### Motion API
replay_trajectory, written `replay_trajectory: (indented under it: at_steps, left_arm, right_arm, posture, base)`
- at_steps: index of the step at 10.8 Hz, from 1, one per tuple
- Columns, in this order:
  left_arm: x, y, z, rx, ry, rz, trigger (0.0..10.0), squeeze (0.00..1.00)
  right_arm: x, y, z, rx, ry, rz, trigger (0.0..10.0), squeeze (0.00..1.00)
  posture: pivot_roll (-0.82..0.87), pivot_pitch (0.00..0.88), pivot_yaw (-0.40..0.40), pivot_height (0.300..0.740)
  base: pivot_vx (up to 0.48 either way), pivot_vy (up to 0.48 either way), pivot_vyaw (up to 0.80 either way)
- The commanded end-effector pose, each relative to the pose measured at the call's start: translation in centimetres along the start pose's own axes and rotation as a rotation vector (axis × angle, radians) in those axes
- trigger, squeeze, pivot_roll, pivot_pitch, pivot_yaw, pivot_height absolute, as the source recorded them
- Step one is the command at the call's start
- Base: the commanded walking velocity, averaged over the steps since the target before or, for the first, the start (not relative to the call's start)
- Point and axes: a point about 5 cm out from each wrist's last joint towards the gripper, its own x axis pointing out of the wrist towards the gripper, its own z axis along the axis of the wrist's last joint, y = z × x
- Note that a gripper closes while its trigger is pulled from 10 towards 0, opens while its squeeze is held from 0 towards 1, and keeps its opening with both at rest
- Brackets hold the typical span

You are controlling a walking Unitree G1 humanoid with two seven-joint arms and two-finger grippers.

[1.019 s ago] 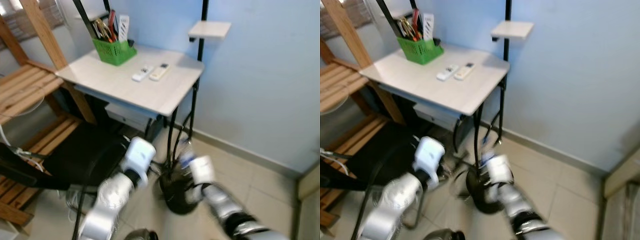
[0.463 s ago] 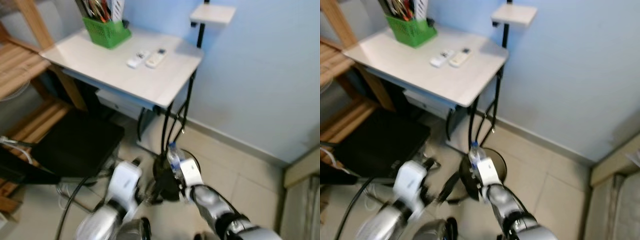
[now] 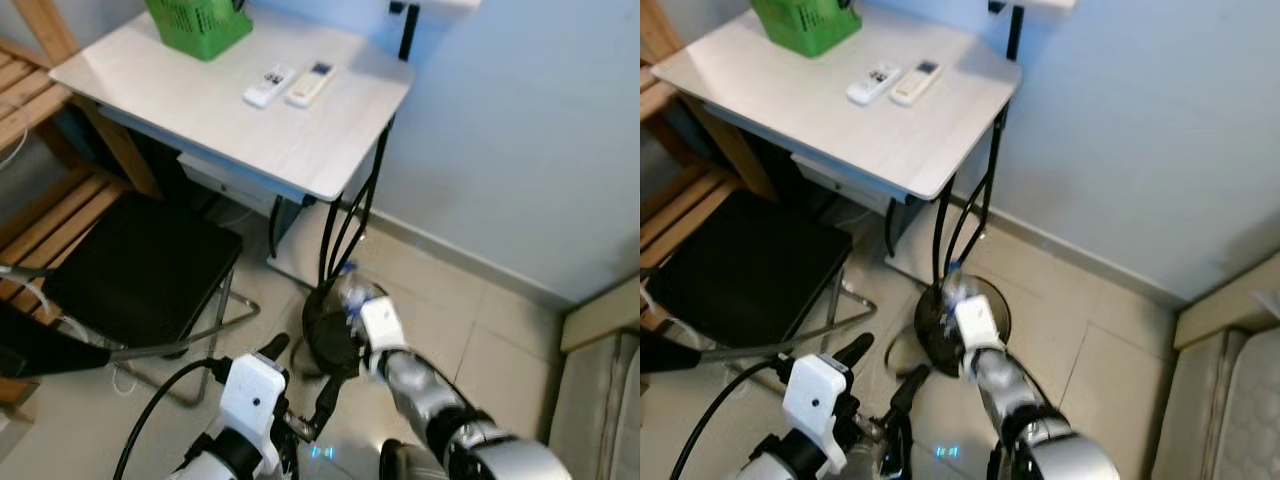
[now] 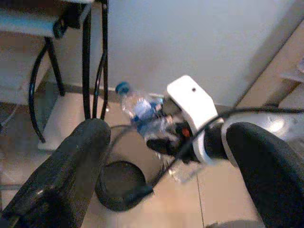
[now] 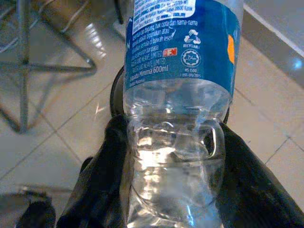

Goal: Clean up the room

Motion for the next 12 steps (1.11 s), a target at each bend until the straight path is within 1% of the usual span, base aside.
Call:
replay_trajectory:
  at_steps: [1,2,4,6,7,8,12]
  left_arm:
    - [-0.1,-0.7,0.2,0.003,0.008,-0.019,10.0,0.00]
    - [-0.1,-0.9,0.4,-0.001,0.007,-0.025,10.0,0.00]
    - [-0.7,-1.6,0.4,-0.009,0.020,-0.026,10.0,0.00]
    - [-1.4,-2.5,0.5,-0.028,0.034,-0.017,10.0,0.00]
    - [-1.5,-2.8,0.5,-0.036,0.037,-0.013,10.0,0.00]
    - [-1.7,-3.2,0.2,-0.048,0.044,-0.006,10.0,0.00]
    - [-1.6,-3.4,0.0,-0.056,0.046,0.005,10.0,0.00]
  right_arm:
    - [0.1,0.2,0.1,0.029,0.019,-0.006,10.0,0.00]
    - [0.2,0.2,0.6,0.024,0.013,-0.005,10.0,0.00]
    - [0.4,0.3,1.5,0.029,-0.001,-0.009,10.0,0.00]
    - [0.4,0.6,1.7,0.055,-0.002,-0.005,10.0,0.00]
    - [0.4,0.7,1.7,0.064,-0.001,-0.002,10.0,0.35]
    - [0.5,1.2,2.0,0.089,-0.007,0.008,10.0,1.00]
    - [0.6,1.2,2.7,0.092,-0.032,0.009,10.0,1.00]
  posture:
    - [0.19,0.285,0.054,0.740]
    - [0.19,0.290,0.055,0.740]
    - [0.21,0.320,0.052,0.740]
    - [0.22,0.346,0.039,0.740]
    - [0.23,0.353,0.033,0.740]
    - [0.22,0.361,0.022,0.740]
    - [0.22,0.357,0.013,0.740]
  base:
    - [0.000,0.000,0.00]
    - [0.000,0.000,0.00]
    - [0.000,0.000,0.00]
    - [0.000,0.000,0.00]
    - [0.000,0.000,0.00]
    - [0.000,0.000,0.00]
    - [0.000,0.000,0.00]
